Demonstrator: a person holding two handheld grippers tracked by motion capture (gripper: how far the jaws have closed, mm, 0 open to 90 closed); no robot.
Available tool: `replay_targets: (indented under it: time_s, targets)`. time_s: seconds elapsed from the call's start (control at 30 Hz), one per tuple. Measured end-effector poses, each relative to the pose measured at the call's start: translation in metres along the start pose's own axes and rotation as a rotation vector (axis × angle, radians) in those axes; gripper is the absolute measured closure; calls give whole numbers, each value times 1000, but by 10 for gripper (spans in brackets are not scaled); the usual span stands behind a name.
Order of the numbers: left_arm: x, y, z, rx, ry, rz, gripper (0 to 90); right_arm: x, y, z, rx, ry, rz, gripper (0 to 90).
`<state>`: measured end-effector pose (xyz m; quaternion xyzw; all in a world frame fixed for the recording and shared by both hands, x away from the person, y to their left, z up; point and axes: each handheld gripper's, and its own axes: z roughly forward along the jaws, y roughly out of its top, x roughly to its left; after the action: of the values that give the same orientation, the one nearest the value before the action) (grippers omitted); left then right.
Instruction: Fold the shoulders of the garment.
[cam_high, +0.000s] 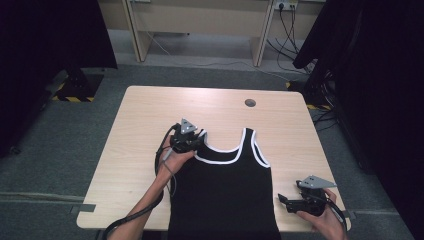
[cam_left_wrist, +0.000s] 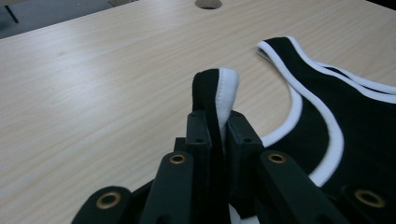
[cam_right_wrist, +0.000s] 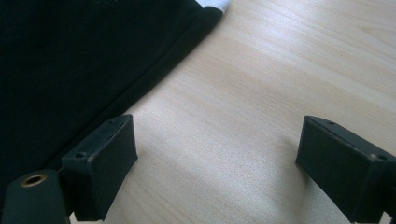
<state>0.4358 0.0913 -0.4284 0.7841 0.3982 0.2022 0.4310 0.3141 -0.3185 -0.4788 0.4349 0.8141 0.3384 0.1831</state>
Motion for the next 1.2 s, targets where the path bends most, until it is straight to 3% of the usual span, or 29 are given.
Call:
replay_targets:
  time_s: [0.23,0.37,0.6,0.7,0.9,1.2]
  targets:
    - [-17,-14,-18,-16,-27,38,792,0,0,0,0,0,0,126]
    - [-24,-22,-23,1,-43,61,776,0,0,0,0,0,0,126]
    - [-35,-41,-27,15,-75,64,726,0,0,0,0,0,0,126]
    - [-38,-47,-30,39,-98,64,663,0,0,0,0,0,0,126]
    - [-45,-49,-42,37,-125,55,542,0,0,0,0,0,0,126]
    - [-47,-47,-51,18,-130,45,516,0,0,0,0,0,0,126]
